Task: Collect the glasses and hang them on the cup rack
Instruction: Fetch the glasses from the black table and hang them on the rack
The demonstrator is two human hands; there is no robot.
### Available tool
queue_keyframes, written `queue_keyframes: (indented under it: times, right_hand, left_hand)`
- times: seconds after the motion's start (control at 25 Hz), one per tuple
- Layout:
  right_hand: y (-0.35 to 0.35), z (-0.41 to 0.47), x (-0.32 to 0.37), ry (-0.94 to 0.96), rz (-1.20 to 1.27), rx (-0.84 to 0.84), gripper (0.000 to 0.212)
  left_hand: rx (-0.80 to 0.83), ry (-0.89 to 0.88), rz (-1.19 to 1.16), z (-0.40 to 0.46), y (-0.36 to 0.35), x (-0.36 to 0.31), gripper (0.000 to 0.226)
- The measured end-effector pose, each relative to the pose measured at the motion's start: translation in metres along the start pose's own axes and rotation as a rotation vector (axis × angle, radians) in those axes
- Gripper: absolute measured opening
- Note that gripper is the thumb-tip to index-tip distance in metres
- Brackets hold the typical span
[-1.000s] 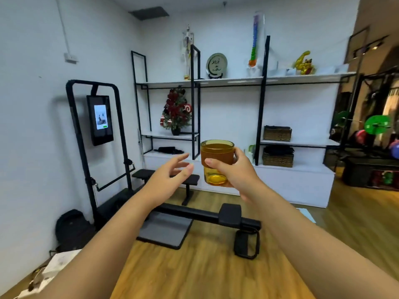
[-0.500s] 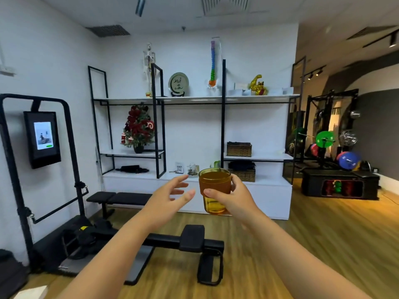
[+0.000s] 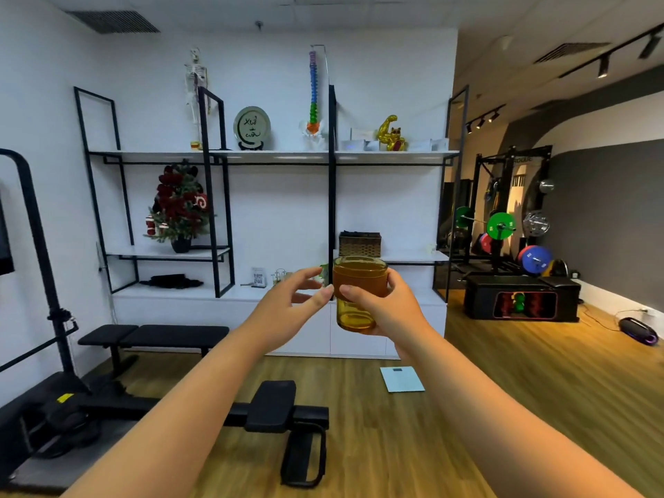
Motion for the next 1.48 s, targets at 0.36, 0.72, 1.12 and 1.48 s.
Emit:
queue_keyframes:
  times: [0.36,0.72,1.12,1.48]
  right_hand:
    - [0.026,0.137,0.001,-0.007,-0.002,-0.061,0.065]
    - [0.041,0.306,-0.012,0.007,0.025,-0.146,0.071]
    - [0.117,0.481,-0.036,0.016,0.017,-0.123,0.064]
    - [0.217,0.633,-0.025,0.068,-0.033,-0.081,0.066]
  left_hand:
    - [0.007,-0.06,-0.104,0.135,-0.033,0.088,0.023]
    - [0.042,-0.134,-0.13,0.286,-0.052,0.215,0.029]
    - [0.02,-0.158,-0.155,0.431,-0.131,0.304,0.028]
    - [-0.042,-0.132,-0.089,0.568,-0.208,0.358,0.028]
Point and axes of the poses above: each hand's wrist, its own z-axis towards the middle knuckle, its own y-axis out of the back of the hand, x = y × z, the point moved 4 cm from there along z, towards the middle knuckle, and after that the axes turned 13 degrees about -y, right-handed, at the moved point
